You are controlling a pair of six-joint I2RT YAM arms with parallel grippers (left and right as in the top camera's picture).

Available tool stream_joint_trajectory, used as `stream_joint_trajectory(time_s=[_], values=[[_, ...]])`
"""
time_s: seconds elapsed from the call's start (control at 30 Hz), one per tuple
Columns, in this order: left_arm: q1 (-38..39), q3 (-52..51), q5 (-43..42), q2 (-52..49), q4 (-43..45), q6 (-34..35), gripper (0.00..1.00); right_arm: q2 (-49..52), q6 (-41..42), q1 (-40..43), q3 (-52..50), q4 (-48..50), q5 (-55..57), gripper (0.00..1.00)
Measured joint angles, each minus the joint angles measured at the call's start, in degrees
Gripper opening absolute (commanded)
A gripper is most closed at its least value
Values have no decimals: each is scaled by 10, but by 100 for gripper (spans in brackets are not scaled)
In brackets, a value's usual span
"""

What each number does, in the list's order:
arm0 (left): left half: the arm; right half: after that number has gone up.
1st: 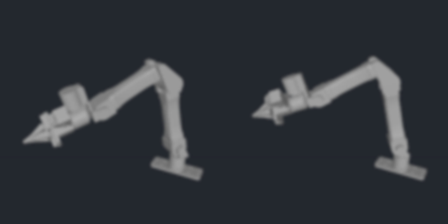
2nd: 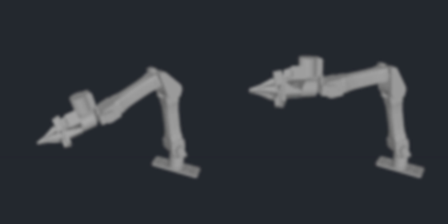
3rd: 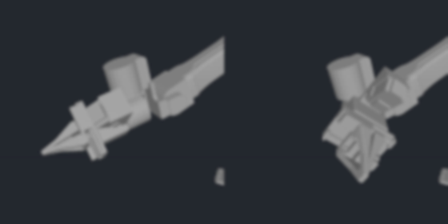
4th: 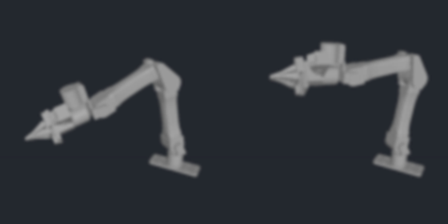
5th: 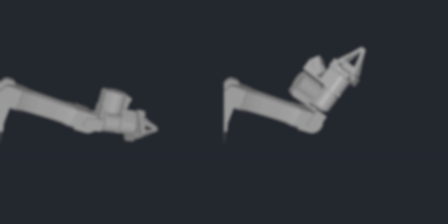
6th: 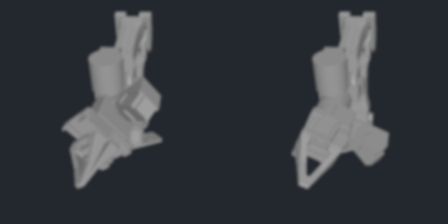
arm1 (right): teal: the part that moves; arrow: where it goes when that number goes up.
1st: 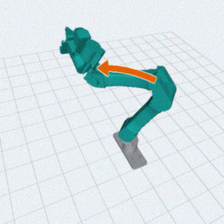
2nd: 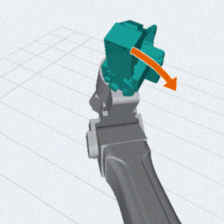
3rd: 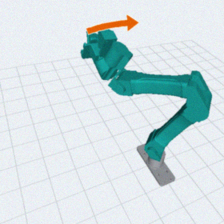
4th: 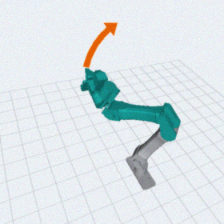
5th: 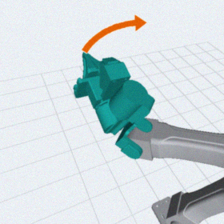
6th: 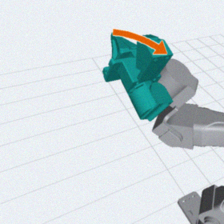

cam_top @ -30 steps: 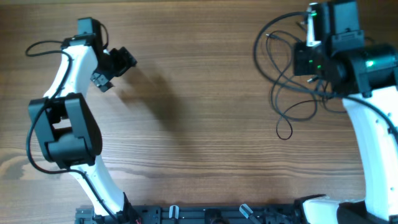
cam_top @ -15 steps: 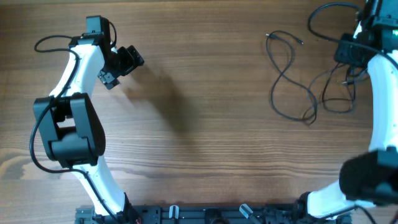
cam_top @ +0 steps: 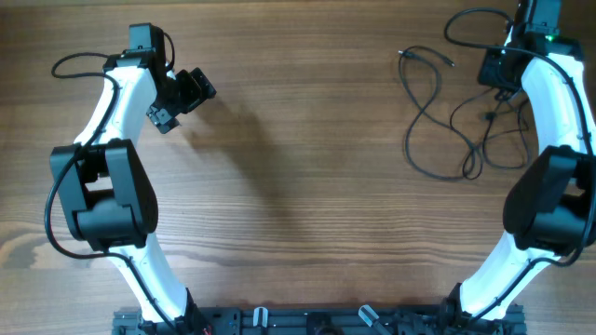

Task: Untangle cables
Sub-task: 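Carry the cable with the right gripper to the upper right pile and release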

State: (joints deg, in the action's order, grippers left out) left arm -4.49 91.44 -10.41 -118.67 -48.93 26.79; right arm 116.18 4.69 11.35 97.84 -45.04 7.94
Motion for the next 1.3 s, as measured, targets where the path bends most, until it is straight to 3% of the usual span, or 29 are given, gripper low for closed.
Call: stream_joint_trajectory(time_s=[0.03,0.07,0.17,0.2,0.23,0.27,0.6,0.9,1.3], values=[[0,0,0,0,0,0,100,2,0,0,0,10,-10,7],[0,0,0,0,0,0,100,2,0,0,0,19,-20,18],[0,0,0,0,1,0,100,2,0,0,0,48,-53,65],[0,0,0,0,2,0,100,2,3,0,0,52,-68,85],[0,0,0,0,2,0,100,2,2,0,0,53,-71,97],[0,0,0,0,2,0,100,2,2,0,0,55,-75,100],[0,0,0,0,2,0,100,2,2,0,0,57,-114,100],[0,0,0,0,2,0,100,2,-36,-4,0,46,-376,100],[0,0,0,0,2,-7,100,2,-30,-54,0,-98,-435,100]])
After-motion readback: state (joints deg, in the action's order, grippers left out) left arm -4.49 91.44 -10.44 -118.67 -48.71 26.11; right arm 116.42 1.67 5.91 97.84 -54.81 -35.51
